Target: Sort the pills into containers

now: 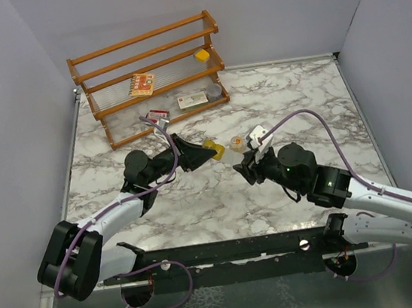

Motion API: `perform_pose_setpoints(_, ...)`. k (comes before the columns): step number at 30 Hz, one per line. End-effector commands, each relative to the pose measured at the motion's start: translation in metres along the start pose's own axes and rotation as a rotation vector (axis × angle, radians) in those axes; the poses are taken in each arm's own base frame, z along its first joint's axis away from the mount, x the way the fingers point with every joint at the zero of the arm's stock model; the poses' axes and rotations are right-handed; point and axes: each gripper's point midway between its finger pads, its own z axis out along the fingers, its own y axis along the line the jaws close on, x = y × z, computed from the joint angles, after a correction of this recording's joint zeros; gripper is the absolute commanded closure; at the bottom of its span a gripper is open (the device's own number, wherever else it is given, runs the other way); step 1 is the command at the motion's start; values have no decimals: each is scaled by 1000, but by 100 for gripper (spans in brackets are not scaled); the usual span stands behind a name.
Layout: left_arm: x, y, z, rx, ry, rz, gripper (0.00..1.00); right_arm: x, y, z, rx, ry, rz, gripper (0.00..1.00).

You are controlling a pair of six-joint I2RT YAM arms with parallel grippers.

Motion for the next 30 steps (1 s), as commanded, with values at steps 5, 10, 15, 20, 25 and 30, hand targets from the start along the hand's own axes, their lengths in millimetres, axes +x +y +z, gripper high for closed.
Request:
perform_pose_setpoints(5, 14, 11, -6, -21, 33, 2, 97, -52, -32, -25, 133, -159, 41, 45)
perform_pose_setpoints(10, 14, 8, -7, -13, 33, 4, 96, -50, -37, -26, 166, -157, 55, 43)
perform_pose_setpoints(15, 13, 7, -7, -14, 26, 2, 96, -40, -36, -20, 168, -127, 53, 46)
perform_pose_setpoints(20, 9, 11, -6, -35, 2, -19, 97, -35, -19, -16, 74, -109, 20, 53)
perform_pose_setpoints(25, 6, 13, -4, -46, -7, -41, 96, -23, -8, -11, 11, -84, -7, 44)
perform_pose_setpoints(30, 6, 17, -1, -57, -7, -79, 97, -24, 3, -8, -44, -90, -28, 41)
